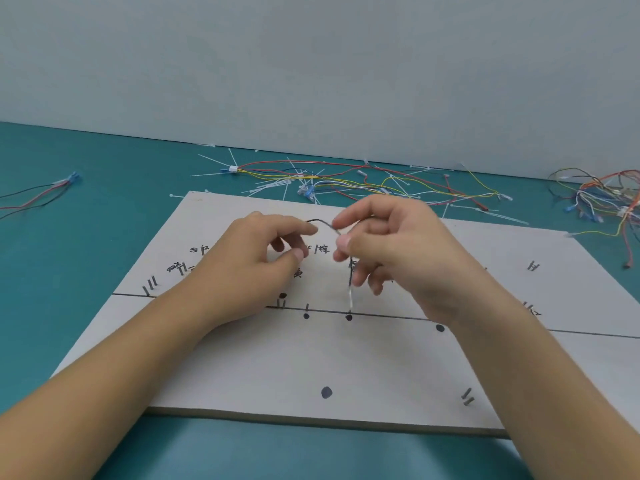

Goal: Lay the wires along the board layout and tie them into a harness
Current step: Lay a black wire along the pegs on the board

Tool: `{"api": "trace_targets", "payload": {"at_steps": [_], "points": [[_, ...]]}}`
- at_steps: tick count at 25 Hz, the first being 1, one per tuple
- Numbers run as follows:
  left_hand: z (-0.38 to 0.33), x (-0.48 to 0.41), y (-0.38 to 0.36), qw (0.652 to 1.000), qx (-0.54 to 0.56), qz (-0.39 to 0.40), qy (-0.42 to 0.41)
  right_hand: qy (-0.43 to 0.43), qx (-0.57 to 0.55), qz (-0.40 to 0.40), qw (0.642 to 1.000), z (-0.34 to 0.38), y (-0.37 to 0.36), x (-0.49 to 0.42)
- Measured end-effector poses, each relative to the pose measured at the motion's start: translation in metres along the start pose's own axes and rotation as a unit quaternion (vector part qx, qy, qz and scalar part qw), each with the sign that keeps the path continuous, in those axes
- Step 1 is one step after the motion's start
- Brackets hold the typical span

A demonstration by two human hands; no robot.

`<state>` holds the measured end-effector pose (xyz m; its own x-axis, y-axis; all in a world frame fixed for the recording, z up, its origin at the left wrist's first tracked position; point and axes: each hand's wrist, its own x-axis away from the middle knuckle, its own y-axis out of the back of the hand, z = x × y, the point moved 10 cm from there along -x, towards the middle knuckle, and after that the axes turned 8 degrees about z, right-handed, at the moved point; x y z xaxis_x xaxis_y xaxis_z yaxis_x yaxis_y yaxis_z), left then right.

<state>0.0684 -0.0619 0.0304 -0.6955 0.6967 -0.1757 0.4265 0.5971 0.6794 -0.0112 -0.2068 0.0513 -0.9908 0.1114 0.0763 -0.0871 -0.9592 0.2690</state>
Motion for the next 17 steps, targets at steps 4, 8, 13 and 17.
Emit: {"api": "trace_targets", "payload": {"at_steps": [4, 8, 13, 17], "points": [[0.006, 0.000, 0.002, 0.971, 0.235, -0.002, 0.035, -0.014, 0.060, 0.040, 0.997, -0.009, -0.020, 0.015], [0.009, 0.002, 0.010, 0.953, 0.299, -0.027, 0.037, -0.036, 0.038, 0.104, 0.993, -0.017, -0.041, 0.020], [0.022, 0.005, -0.001, 0.858, 0.506, -0.031, 0.082, -0.043, -0.047, 0.158, 0.985, -0.019, -0.060, 0.026], [0.020, 0.004, 0.001, 0.854, 0.511, 0.020, 0.092, -0.064, -0.059, 0.198, 0.976, -0.026, -0.074, 0.029]]}}
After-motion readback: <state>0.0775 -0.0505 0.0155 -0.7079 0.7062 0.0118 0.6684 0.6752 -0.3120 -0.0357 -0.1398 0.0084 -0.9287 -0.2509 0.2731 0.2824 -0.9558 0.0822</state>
